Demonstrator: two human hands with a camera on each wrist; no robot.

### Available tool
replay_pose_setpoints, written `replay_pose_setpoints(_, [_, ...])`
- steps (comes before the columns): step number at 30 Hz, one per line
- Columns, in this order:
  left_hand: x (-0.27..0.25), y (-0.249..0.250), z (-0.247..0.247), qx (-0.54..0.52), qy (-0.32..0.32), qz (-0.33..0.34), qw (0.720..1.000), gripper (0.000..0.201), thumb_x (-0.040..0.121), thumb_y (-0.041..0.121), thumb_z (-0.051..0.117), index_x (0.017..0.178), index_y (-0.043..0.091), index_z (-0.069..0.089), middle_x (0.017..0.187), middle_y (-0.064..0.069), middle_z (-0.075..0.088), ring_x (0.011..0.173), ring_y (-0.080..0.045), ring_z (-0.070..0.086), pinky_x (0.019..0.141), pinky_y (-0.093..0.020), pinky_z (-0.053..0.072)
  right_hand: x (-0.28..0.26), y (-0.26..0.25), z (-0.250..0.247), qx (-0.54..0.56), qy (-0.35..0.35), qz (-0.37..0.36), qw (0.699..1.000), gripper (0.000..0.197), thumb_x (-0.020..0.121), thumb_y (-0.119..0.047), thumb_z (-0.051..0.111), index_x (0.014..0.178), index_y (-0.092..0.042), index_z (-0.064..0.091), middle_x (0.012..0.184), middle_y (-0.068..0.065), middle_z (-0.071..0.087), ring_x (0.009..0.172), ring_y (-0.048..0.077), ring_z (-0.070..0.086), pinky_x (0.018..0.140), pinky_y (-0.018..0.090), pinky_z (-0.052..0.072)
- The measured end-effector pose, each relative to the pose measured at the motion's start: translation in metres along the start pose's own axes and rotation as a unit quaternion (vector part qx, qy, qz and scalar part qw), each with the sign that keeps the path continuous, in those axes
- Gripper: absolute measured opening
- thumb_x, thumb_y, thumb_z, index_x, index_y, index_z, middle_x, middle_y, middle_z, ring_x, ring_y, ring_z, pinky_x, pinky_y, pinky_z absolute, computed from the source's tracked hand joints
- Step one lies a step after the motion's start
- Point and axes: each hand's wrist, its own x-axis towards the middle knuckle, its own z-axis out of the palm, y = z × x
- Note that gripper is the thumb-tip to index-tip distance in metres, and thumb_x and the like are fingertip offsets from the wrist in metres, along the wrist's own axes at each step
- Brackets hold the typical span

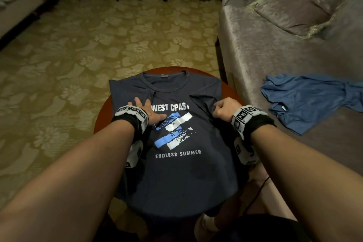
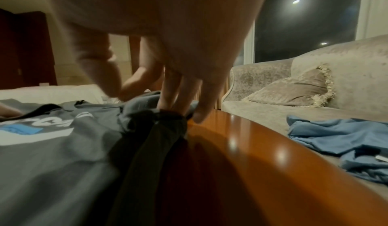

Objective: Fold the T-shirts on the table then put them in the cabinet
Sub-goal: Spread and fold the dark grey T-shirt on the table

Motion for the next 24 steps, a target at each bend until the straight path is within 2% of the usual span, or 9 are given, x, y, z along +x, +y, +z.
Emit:
replay_pose_setpoints(4, [-0.002,0.001,-0.001,0.002,-0.001,0.001,1.0,0.104,0.077,0.079,0.045,0.153,0.028,-0.005,0.158,-0.009,-0.02,0.144,-0.041,-0.012,0.116,-0.053,0.001,0.006,-0.003,-0.003,-0.024,0.077,-0.007,0.997,0.016,0.079,-0.03,0.065,0.072,-0.017,0.062,0.089,0.004,0.067,0.084,0.026,0.064,0.069,0.026,0.048])
replay_pose_setpoints(6, [-0.001,0.002,-0.001,0.006,-0.003,-0.001,1.0,0.105,0.077,0.079,0.045,0.152,0.028,-0.006,0.158,-0.009,-0.021,0.144,-0.041,-0.012,0.116,-0.053,0.001,0.009,-0.009,-0.003,-0.06,0.11,-0.021,0.992,0.018,0.082,-0.037,0.064,0.078,-0.02,0.059,0.09,0.004,0.063,0.085,0.027,0.062,0.067,0.025,0.043])
replay_pose_setpoints(8, [-0.001,0.002,-0.001,0.006,-0.006,-0.003,1.0,0.106,0.075,0.08,0.046,0.152,0.028,-0.007,0.157,-0.009,-0.022,0.144,-0.041,-0.013,0.117,-0.053,0.001,0.013,-0.016,0.002,-0.103,0.094,-0.041,0.989,0.026,0.081,-0.044,0.066,0.088,-0.02,0.06,0.094,0.003,0.058,0.09,0.025,0.059,0.071,0.026,0.043])
replay_pose_setpoints(12, [-0.001,0.002,-0.001,0.005,-0.011,-0.002,1.0,0.107,0.075,0.081,0.046,0.152,0.029,-0.008,0.157,-0.009,-0.023,0.144,-0.041,-0.014,0.117,-0.053,0.001,0.016,-0.026,0.011,-0.175,0.066,-0.049,0.981,0.023,0.087,-0.027,0.061,0.103,-0.012,0.065,0.108,0.009,0.062,0.1,0.03,0.06,0.078,0.031,0.049])
replay_pose_setpoints(15, [0.001,0.001,-0.001,0.009,-0.011,0.0,1.0,0.107,0.075,0.081,0.045,0.152,0.029,-0.009,0.157,-0.01,-0.024,0.143,-0.041,-0.014,0.116,-0.053,0.0,0.016,-0.026,0.014,-0.135,0.035,-0.054,0.989,0.008,0.084,-0.021,0.06,0.085,-0.016,0.065,0.095,0.006,0.064,0.094,0.027,0.062,0.07,0.026,0.045])
replay_pose_setpoints(17, [0.002,0.0,0.0,0.01,-0.013,0.001,1.0,0.108,0.075,0.081,0.045,0.152,0.029,-0.01,0.156,-0.01,-0.024,0.143,-0.041,-0.015,0.116,-0.053,0.0,0.02,-0.023,0.017,-0.114,0.047,-0.079,0.989,0.011,0.083,-0.025,0.06,0.079,-0.017,0.066,0.095,0.002,0.058,0.099,0.024,0.058,0.078,0.027,0.046])
replay_pose_setpoints(20, [0.003,-0.001,0.0,0.011,-0.013,0.006,1.0,0.107,0.075,0.082,0.044,0.151,0.03,-0.01,0.156,-0.009,-0.025,0.143,-0.041,-0.015,0.115,-0.055,0.0,0.027,-0.019,0.017,-0.118,0.096,-0.111,0.982,0.025,0.093,-0.032,0.05,0.105,-0.018,0.067,0.122,0.002,0.048,0.118,0.025,0.043,0.102,0.037,0.039])
replay_pose_setpoints(22, [0.006,-0.003,0.0,0.01,-0.012,0.01,1.0,0.106,0.075,0.081,0.044,0.152,0.03,-0.009,0.157,-0.008,-0.025,0.143,-0.041,-0.016,0.115,-0.055,-0.001,0.028,-0.025,0.018,-0.146,0.019,-0.107,0.983,0.037,0.101,-0.027,0.036,0.128,-0.012,0.056,0.139,0.008,0.042,0.13,0.028,0.037,0.109,0.036,0.032])
replay_pose_setpoints(24, [0.011,-0.003,-0.002,0.002,-0.013,0.012,1.0,0.105,0.076,0.08,0.045,0.152,0.031,-0.008,0.157,-0.007,-0.025,0.143,-0.04,-0.017,0.115,-0.055,-0.001,0.035,-0.027,0.025,-0.16,-0.021,-0.073,0.984,0.042,0.104,-0.024,0.027,0.139,-0.007,0.042,0.15,0.013,0.029,0.14,0.029,0.021,0.114,0.035,0.02])
